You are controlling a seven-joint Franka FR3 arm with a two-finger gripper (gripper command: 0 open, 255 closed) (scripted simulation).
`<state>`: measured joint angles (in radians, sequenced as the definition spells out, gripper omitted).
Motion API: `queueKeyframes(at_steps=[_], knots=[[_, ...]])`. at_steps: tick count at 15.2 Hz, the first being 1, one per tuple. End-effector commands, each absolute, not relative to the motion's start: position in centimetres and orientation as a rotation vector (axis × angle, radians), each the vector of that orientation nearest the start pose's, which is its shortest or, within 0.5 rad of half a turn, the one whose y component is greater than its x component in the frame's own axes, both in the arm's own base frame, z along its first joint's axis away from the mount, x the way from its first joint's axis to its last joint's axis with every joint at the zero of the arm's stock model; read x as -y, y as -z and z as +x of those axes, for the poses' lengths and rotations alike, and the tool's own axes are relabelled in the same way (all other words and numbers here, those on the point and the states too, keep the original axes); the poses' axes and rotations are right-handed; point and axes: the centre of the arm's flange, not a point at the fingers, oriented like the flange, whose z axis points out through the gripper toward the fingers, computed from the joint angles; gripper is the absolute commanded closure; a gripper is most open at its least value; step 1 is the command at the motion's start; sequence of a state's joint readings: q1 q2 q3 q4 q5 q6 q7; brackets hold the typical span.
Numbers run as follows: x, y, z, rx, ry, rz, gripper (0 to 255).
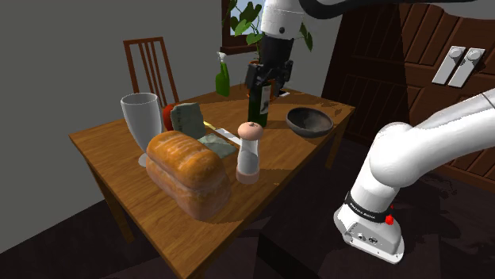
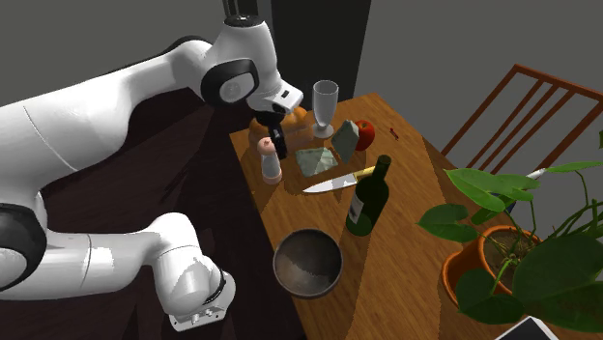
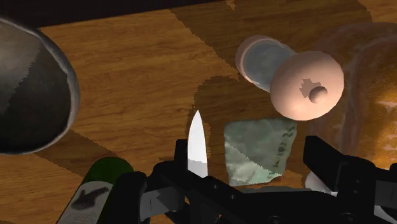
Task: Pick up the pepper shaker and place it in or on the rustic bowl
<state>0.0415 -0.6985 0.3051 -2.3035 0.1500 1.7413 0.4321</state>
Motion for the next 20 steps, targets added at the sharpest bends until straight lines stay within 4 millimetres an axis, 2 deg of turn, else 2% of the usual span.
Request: queueKeyframes(at_steps=[1,5,13,20], knots=[[-18.8,-57.8,32.6,-0.276,0.177,-3.14,0],[-24.0,-56.0,33.4,-0.321,0.147,-3.165,0],[-23.8,-52.0,33.8,-0.321,0.147,-3.165,0],[-23.8,-52.1,33.8,-0.321,0.147,-3.165,0]])
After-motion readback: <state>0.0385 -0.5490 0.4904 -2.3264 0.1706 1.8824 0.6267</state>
